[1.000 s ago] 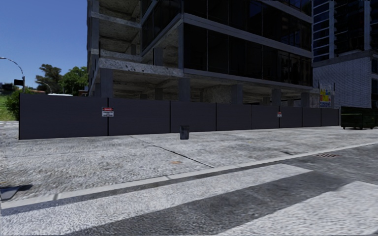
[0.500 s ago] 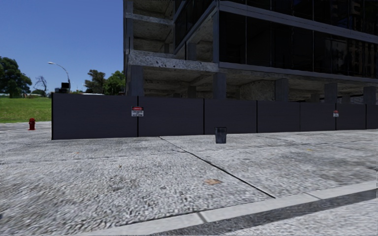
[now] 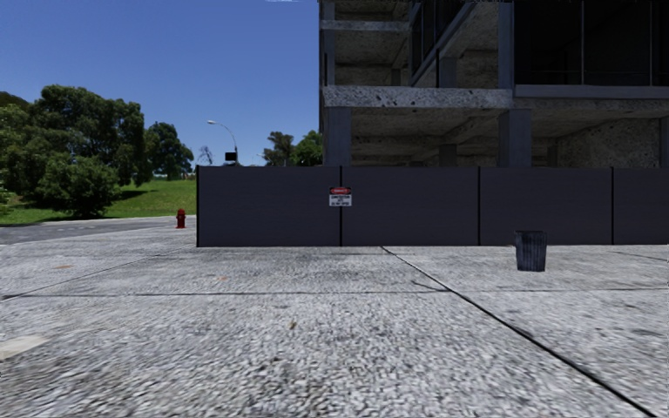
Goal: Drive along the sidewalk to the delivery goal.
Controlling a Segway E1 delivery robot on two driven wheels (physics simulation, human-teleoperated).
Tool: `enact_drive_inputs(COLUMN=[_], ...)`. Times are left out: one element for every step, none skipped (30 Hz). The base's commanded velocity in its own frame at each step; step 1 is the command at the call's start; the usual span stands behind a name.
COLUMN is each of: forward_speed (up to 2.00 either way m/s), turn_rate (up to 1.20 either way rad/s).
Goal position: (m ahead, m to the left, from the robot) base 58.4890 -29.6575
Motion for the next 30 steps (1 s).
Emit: enact_drive_inputs(forward_speed=[1.85, 1.84, 1.84, 1.84, 1.84, 1.84, 1.84, 1.84, 1.84, 1.84, 1.84, 1.84, 1.84, 1.84, 1.84, 1.84, 1.84, 1.84, 1.84, 1.84, 1.84, 1.84, 1.84, 1.84, 1.84, 1.84, 1.84, 1.84, 1.84, 1.84], turn_rate=[0.69, 0.69, 0.69, 0.69, 0.69, 0.69, 0.69, 0.69, 0.69, 0.69, 0.69, 0.69, 0.69, 0.69, 0.69, 0.69, 0.69, 0.69, 0.69, 0.69, 0.69, 0.69, 0.69, 0.69, 0.69, 0.69, 0.69, 0.69, 0.69, 0.69])
